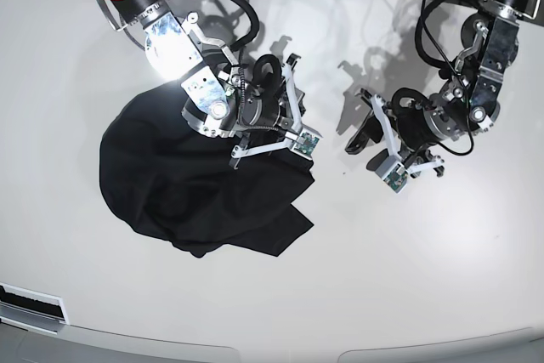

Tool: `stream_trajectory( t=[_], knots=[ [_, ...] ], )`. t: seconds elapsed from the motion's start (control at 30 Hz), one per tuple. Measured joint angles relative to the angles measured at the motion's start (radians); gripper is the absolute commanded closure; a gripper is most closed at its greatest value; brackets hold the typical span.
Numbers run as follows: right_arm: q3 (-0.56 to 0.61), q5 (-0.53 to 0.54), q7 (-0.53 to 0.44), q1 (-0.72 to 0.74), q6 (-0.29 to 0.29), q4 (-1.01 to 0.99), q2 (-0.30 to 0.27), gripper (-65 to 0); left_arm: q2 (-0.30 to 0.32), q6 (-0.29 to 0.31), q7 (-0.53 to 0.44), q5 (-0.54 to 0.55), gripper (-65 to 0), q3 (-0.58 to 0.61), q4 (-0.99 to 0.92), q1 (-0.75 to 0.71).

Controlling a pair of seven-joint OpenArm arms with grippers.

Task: Layout the t-shirt on the table in an organized manner, then fold the t-shirt properly
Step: 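Grasp the shirt fabric with the right gripper and lift it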

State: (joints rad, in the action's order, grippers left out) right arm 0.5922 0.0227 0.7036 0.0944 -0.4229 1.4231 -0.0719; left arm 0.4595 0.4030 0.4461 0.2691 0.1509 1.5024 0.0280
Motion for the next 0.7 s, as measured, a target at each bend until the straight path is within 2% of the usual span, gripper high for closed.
stream_trajectory(
  t=[0.1,0.23,0.4,0.47,0.57,0.7],
  knots=[
    [0.000,-0.042,-0.013,0.002,0.033,0.000,0.000,0.0,0.000,0.000,0.000,0.000,-28.6,0.000,0.000,0.000],
    [0.000,-0.086,-0.020,0.001,0.084,0.000,0.000,0.0,0.000,0.000,0.000,0.000,-28.6,0.000,0.000,0.000],
    [0.000,-0.113,-0.019,0.002,0.061,0.021,0.000,0.0,0.000,0.000,0.000,0.000,-28.6,0.000,0.000,0.000],
    [0.000,-0.107,0.023,0.002,0.065,0.066,0.000,0.0,0.000,0.000,0.000,-0.001,-28.6,0.000,0.000,0.000],
    [0.000,-0.114,0.109,-0.003,0.108,0.201,-0.002,0.0,0.000,0.000,0.000,-0.001,-28.6,0.000,0.000,0.000],
    [0.000,-0.148,0.216,-0.009,0.111,0.470,-0.045,0.0,0.003,0.000,0.001,-0.001,-28.6,0.000,0.000,0.000]
  ],
)
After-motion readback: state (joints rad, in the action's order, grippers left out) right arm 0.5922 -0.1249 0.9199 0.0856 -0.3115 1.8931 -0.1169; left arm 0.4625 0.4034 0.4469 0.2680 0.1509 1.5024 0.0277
